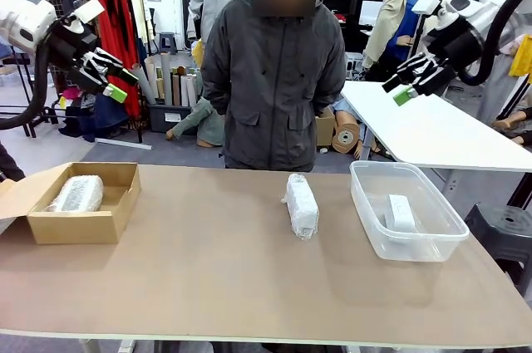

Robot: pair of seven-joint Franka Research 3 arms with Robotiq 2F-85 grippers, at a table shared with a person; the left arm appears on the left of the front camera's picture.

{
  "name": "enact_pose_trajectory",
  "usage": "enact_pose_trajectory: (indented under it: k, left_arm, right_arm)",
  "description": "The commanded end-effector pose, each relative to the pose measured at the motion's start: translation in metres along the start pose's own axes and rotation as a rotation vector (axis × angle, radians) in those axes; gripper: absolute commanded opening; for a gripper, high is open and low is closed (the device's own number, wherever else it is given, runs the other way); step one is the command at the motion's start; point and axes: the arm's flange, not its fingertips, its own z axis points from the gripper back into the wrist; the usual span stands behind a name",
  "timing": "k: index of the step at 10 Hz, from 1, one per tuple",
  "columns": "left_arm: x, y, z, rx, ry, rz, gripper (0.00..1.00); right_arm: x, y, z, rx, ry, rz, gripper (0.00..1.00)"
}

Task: Separate and place wrapped and unwrapped clocks.
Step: Pick up the Digital clock indicated by the person.

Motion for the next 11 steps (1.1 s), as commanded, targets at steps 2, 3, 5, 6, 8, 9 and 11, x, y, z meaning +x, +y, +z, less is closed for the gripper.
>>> enact_pose_trajectory:
  k: [2,3,5,6,8,9,11]
  left_arm:
    - [0.001,-0.002,0.000,-0.003,-0.002,0.000,1.00]
    - [0.001,-0.002,0.000,-0.003,-0.002,0.000,1.00]
    - [0.001,-0.002,0.000,-0.003,-0.002,0.000,1.00]
    - [0.001,-0.002,0.000,-0.003,-0.002,0.000,1.00]
    - [0.001,-0.002,0.000,-0.003,-0.002,0.000,1.00]
    - [0.001,-0.002,0.000,-0.003,-0.002,0.000,1.00]
    - [0.001,-0.002,0.000,-0.003,-0.002,0.000,1.00]
  right_arm:
    - [-0.007,-0.001,-0.015,-0.046,-0.090,0.059,1.00]
    - [-0.009,-0.007,-0.013,-0.071,-0.087,0.072,1.00]
    - [-0.013,-0.009,-0.013,-0.137,-0.080,0.110,1.00]
    - [-0.016,-0.013,-0.008,-0.165,-0.091,0.086,1.00]
    - [-0.023,-0.023,-0.001,-0.190,-0.086,0.027,1.00]
    - [-0.029,-0.027,0.002,-0.201,-0.084,-0.017,1.00]
    - [-0.018,-0.024,0.001,-0.167,-0.053,0.051,1.00]
